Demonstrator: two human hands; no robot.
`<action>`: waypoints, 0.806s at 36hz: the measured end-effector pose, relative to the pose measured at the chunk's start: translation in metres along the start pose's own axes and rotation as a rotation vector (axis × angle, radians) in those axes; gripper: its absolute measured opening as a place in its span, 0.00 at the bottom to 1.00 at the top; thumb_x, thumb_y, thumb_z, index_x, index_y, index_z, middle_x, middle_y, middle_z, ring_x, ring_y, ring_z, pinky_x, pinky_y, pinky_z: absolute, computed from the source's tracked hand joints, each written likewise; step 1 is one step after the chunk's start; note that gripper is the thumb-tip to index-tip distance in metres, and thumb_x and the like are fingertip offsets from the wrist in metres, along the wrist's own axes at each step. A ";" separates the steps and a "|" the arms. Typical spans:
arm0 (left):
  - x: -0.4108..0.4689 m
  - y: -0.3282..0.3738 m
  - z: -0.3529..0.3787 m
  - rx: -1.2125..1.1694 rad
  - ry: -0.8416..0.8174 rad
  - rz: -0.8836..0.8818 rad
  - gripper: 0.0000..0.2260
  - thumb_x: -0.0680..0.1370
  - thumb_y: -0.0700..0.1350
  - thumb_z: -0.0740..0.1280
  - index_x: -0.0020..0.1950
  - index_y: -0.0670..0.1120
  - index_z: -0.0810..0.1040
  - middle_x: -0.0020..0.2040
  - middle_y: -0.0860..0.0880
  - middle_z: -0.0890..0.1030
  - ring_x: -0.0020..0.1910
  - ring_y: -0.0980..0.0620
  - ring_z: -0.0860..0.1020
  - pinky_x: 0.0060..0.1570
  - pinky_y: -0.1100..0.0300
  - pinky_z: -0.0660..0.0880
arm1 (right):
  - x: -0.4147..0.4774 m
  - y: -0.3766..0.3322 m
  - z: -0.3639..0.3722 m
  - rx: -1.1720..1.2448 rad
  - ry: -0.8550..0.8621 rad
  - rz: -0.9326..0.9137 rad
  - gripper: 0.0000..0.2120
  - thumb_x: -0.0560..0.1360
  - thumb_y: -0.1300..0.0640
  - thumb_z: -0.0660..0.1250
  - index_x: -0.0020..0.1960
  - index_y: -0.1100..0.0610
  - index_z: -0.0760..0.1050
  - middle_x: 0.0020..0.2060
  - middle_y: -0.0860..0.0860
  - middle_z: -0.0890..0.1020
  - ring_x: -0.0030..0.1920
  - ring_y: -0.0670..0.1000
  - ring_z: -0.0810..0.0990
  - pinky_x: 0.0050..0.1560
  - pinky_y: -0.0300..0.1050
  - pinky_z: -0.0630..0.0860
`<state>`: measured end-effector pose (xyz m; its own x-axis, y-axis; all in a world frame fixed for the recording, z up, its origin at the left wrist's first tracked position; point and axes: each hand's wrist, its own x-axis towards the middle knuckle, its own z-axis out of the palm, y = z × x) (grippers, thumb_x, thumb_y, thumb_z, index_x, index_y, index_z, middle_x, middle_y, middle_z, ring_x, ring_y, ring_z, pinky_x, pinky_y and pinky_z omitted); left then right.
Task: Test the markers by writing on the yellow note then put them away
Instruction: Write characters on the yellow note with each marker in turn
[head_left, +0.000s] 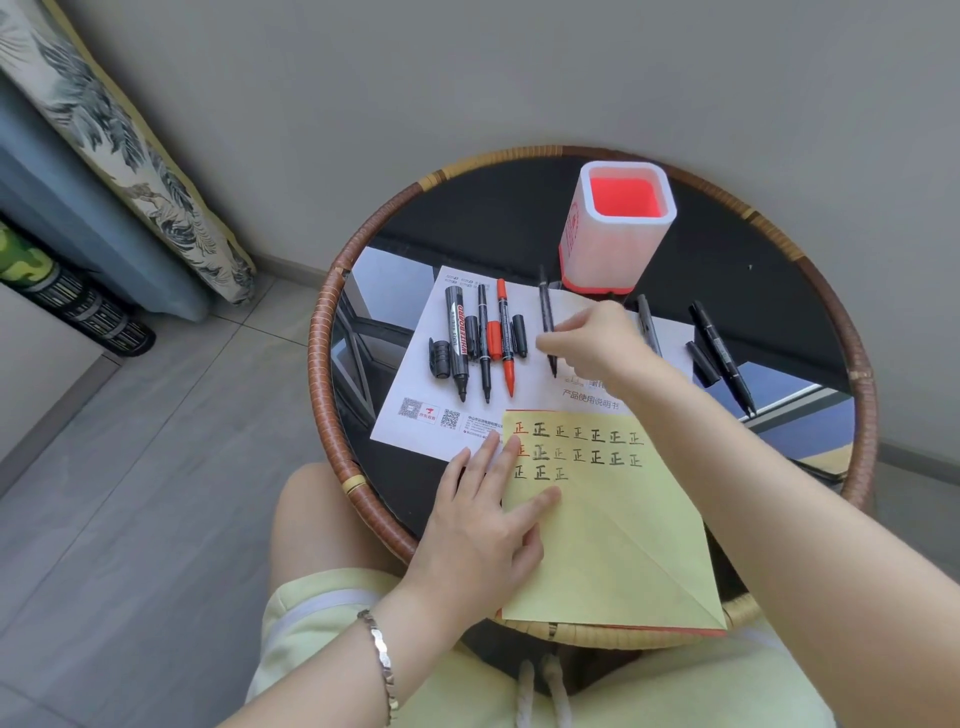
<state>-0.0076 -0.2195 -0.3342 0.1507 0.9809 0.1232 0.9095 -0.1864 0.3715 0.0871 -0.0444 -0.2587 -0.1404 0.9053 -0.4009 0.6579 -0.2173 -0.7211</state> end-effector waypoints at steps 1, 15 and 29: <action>0.000 0.000 0.000 0.001 0.002 0.000 0.15 0.71 0.48 0.60 0.54 0.54 0.80 0.64 0.37 0.74 0.65 0.38 0.71 0.63 0.46 0.61 | -0.007 0.001 -0.005 0.108 -0.016 -0.012 0.04 0.70 0.59 0.66 0.42 0.59 0.78 0.28 0.52 0.68 0.26 0.49 0.62 0.22 0.34 0.61; 0.004 0.008 0.003 -0.032 0.039 0.020 0.15 0.71 0.46 0.59 0.50 0.48 0.82 0.64 0.34 0.73 0.65 0.36 0.71 0.67 0.49 0.59 | -0.103 0.089 -0.010 0.537 0.206 -0.248 0.05 0.72 0.63 0.68 0.40 0.54 0.76 0.35 0.54 0.82 0.38 0.49 0.82 0.37 0.39 0.79; 0.005 0.010 0.004 -0.051 0.005 0.031 0.15 0.72 0.46 0.57 0.57 0.52 0.72 0.66 0.34 0.71 0.67 0.36 0.68 0.68 0.51 0.57 | -0.082 0.096 0.043 0.483 0.532 -0.165 0.21 0.73 0.58 0.68 0.25 0.60 0.66 0.18 0.53 0.71 0.23 0.48 0.69 0.29 0.39 0.67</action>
<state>0.0035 -0.2163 -0.3334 0.1766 0.9743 0.1399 0.8836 -0.2195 0.4135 0.1300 -0.1551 -0.3195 0.2498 0.9680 -0.0258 0.2426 -0.0883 -0.9661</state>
